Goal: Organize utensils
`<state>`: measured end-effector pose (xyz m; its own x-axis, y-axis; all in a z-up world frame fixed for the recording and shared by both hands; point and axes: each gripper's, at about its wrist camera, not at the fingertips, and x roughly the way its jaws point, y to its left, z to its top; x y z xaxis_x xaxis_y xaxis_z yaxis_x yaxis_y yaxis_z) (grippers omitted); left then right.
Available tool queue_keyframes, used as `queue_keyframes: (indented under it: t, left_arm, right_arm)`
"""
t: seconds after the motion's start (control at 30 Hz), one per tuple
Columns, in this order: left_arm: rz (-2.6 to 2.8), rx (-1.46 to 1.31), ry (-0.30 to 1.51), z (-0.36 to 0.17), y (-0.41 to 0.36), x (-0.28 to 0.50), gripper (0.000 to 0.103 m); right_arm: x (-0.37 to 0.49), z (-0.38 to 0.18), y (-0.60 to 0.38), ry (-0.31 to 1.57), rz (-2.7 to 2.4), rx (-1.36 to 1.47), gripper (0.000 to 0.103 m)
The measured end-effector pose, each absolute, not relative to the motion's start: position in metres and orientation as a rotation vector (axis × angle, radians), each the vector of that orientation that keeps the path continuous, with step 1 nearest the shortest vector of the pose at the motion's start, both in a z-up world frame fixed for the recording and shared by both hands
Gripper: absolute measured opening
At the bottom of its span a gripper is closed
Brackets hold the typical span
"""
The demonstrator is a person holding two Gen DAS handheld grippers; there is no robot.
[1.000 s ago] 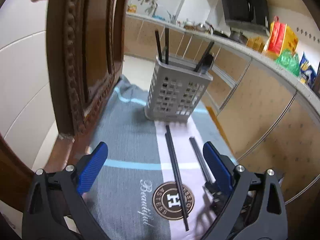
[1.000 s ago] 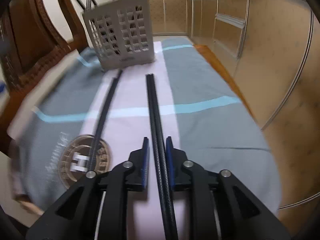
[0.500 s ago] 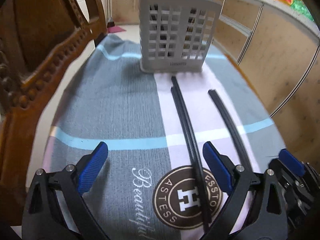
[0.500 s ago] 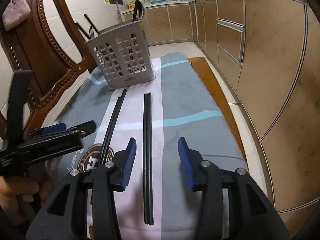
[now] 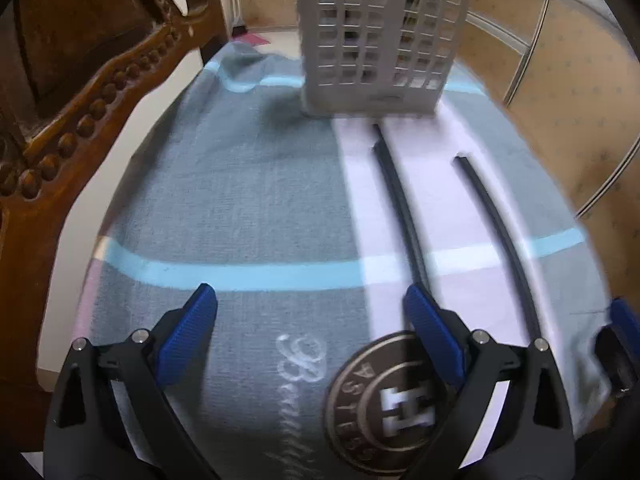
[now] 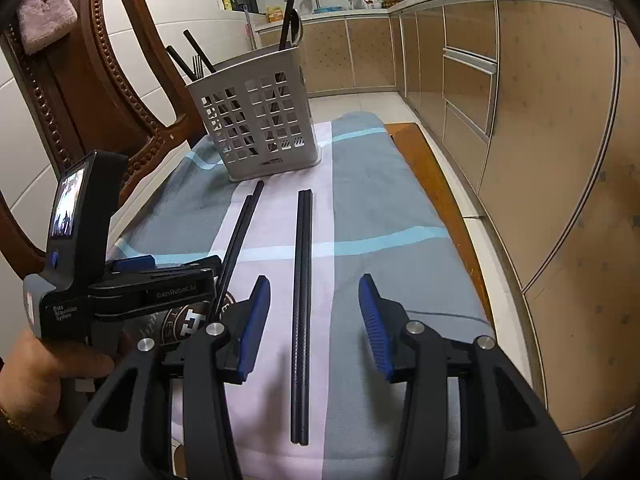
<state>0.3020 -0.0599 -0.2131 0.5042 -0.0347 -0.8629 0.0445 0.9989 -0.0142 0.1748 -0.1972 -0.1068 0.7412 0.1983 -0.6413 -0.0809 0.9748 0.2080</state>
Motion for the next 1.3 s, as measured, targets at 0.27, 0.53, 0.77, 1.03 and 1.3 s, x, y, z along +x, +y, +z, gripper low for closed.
queue_keyframes:
  t: [0.27,0.53,0.77,1.03,1.3]
  left_arm:
    - [-0.061,-0.131,0.952,-0.186,-0.039,0.291,0.094]
    - [-0.147,-0.222,0.488,-0.084,0.003,0.244,0.095]
    - [-0.15,-0.196,0.542,-0.084,0.003,0.25,0.095]
    - [-0.154,-0.247,0.575,-0.086,0.017,0.248,0.095]
    - [-0.161,-0.214,0.644,-0.097,0.009,0.248,0.095]
  right_arm:
    - [0.176,-0.101,-0.183,0.702,0.193,0.128,0.045]
    - [0.232,-0.117,-0.122,0.847,0.352,0.097,0.04]
    - [0.262,-0.133,-0.11,0.915,0.254,0.052,0.019]
    - [0.267,-0.134,-0.092,0.923,0.186,-0.062,0.011]
    - [0.214,-0.134,-0.115,0.91,0.137,0.064,0.006]
